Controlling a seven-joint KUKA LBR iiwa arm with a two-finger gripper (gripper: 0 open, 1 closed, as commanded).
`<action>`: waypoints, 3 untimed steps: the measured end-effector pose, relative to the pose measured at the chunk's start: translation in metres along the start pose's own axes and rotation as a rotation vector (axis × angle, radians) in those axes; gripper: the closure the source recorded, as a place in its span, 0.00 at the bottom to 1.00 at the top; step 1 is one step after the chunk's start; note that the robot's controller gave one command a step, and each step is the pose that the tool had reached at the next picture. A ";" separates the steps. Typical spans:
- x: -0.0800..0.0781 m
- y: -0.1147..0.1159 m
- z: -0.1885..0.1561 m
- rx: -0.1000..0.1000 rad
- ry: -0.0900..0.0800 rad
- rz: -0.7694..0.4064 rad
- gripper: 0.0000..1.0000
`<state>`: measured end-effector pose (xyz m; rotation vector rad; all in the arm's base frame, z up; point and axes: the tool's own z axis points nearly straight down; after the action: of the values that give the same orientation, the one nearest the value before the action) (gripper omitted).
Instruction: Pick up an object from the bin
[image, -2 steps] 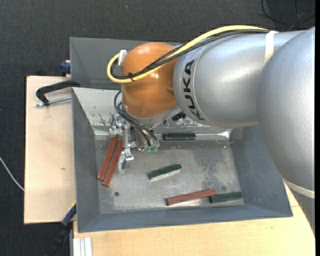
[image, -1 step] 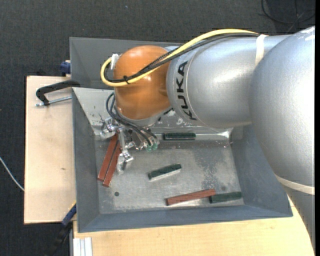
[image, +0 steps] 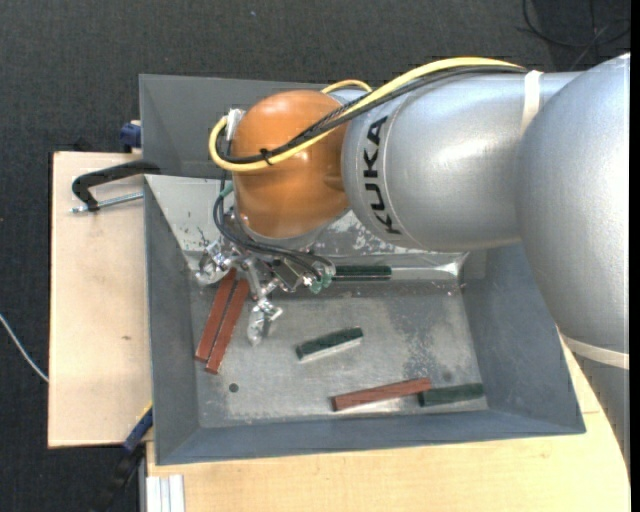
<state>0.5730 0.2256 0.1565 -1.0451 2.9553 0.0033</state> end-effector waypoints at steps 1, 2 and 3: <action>-0.013 -0.004 0.072 0.001 0.000 -0.250 0.00; -0.012 -0.006 0.074 0.002 0.004 -0.266 1.00; -0.012 -0.006 0.074 0.002 0.004 -0.266 1.00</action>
Offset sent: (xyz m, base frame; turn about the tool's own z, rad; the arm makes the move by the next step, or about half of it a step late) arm 0.0276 0.0080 -0.0865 -0.4521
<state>0.5866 0.2288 0.0827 -1.4292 2.7931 -0.0028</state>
